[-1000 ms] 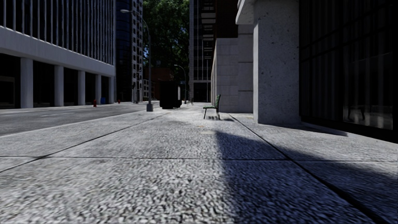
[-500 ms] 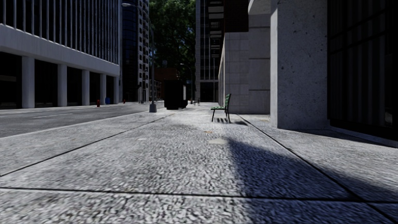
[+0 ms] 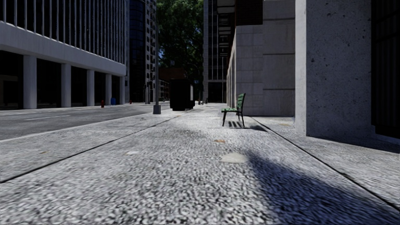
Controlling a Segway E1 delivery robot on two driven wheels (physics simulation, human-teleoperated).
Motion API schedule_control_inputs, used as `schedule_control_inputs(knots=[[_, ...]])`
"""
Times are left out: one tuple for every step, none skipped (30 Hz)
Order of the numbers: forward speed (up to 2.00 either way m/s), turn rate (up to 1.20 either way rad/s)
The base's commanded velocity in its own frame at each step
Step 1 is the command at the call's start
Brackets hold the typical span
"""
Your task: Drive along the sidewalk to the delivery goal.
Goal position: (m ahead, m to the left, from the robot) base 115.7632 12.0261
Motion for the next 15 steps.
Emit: schedule_control_inputs(knots=[[2.00, 0.21], [2.00, 0.21], [2.00, 0.21], [2.00, 0.21], [2.00, 0.21], [2.00, 0.21], [2.00, 0.22], [2.00, 0.26], [2.00, 0.26], [2.00, 0.27], [2.00, 0.27], [2.00, 0.26], [2.00, 0.19], [2.00, 0.19], [2.00, 0.18]])
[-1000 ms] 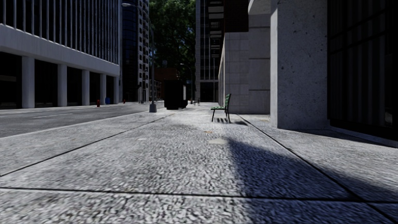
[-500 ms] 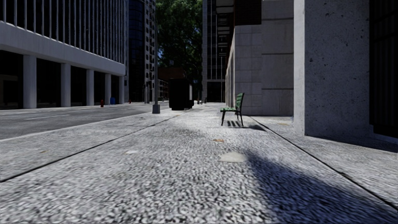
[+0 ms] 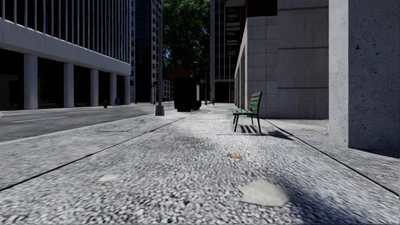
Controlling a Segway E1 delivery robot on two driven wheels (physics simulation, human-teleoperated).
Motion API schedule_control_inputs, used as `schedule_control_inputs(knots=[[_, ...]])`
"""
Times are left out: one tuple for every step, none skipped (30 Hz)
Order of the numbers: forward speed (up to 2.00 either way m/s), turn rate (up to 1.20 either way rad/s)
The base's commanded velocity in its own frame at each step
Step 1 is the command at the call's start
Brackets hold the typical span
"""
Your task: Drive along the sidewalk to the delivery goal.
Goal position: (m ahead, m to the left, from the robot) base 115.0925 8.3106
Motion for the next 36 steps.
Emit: schedule_control_inputs(knots=[[2.00, 0.18], [2.00, 0.17], [2.00, 0.09], [2.00, 0.09], [2.00, 0.00], [2.00, 0.00], [2.00, 0.00], [2.00, 0.00], [2.00, 0.00], [2.00, 0.00], [2.00, 0.00], [2.00, 0.00], [2.00, 0.00], [2.00, 0.00], [2.00, 0.00], [2.00, 0.00], [2.00, 0.00], [2.00, 0.00], [2.00, 0.00], [2.00, 0.00], [2.00, 0.00], [2.00, 0.00], [2.00, 0.00], [2.00, 0.00], [2.00, 0.00], [2.00, 0.00], [2.00, 0.00], [2.00, 0.00], [2.00, 0.00], [2.00, 0.00], [2.00, 0.00], [2.00, 0.00], [2.00, 0.00], [2.00, 0.00], [2.00, 0.00], [2.00, 0.00]])
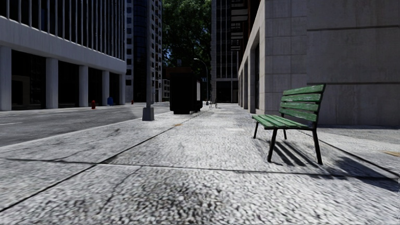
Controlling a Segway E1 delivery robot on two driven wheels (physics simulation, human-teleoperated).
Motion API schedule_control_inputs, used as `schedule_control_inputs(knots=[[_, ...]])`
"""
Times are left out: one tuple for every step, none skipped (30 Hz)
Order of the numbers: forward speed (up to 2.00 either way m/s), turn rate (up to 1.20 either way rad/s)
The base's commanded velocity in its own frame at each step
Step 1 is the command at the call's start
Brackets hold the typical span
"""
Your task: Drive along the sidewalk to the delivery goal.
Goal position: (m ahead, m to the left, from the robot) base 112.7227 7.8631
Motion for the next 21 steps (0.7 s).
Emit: schedule_control_inputs(knots=[[2.00, 0.00], [2.00, 0.00], [2.00, 0.00], [2.00, 0.00], [2.00, 0.00], [2.00, 0.00], [2.00, 0.00], [2.00, 0.00], [2.00, 0.00], [2.00, 0.00], [2.00, 0.00], [2.00, 0.00], [2.00, 0.00], [2.00, 0.00], [2.00, 0.00], [2.00, 0.00], [2.00, 0.00], [2.00, 0.00], [2.00, 0.00], [2.00, 0.00], [2.00, 0.00]])
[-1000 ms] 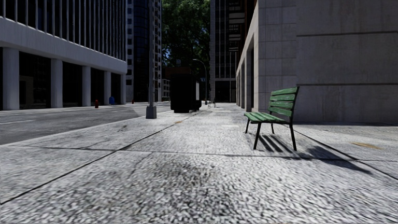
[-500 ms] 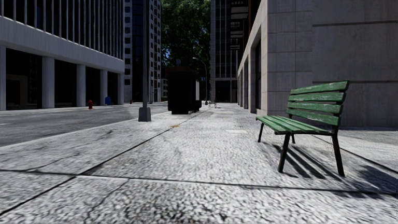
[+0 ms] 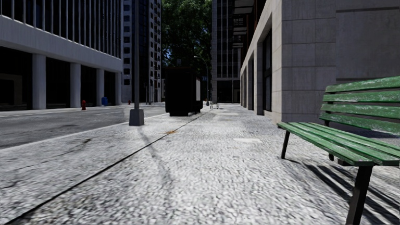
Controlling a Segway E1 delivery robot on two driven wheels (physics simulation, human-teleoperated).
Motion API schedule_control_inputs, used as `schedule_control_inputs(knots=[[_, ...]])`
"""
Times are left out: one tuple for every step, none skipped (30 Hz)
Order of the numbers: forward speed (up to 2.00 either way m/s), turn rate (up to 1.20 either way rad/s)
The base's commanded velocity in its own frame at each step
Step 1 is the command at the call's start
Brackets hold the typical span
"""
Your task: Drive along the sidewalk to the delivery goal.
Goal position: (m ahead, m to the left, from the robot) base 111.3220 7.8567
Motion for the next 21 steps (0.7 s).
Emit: schedule_control_inputs(knots=[[2.00, 0.00], [2.00, 0.00], [2.00, 0.00], [2.00, 0.00], [2.00, 0.00], [2.00, 0.00], [2.00, 0.00], [2.00, 0.00], [2.00, -0.07], [2.00, -0.14], [2.00, -0.14], [2.00, -0.20], [2.00, -0.24], [2.00, -0.30], [2.00, -0.37], [2.00, -0.37], [2.00, -0.39], [2.00, -0.40], [2.00, -0.40], [2.00, -0.40], [2.00, -0.40]])
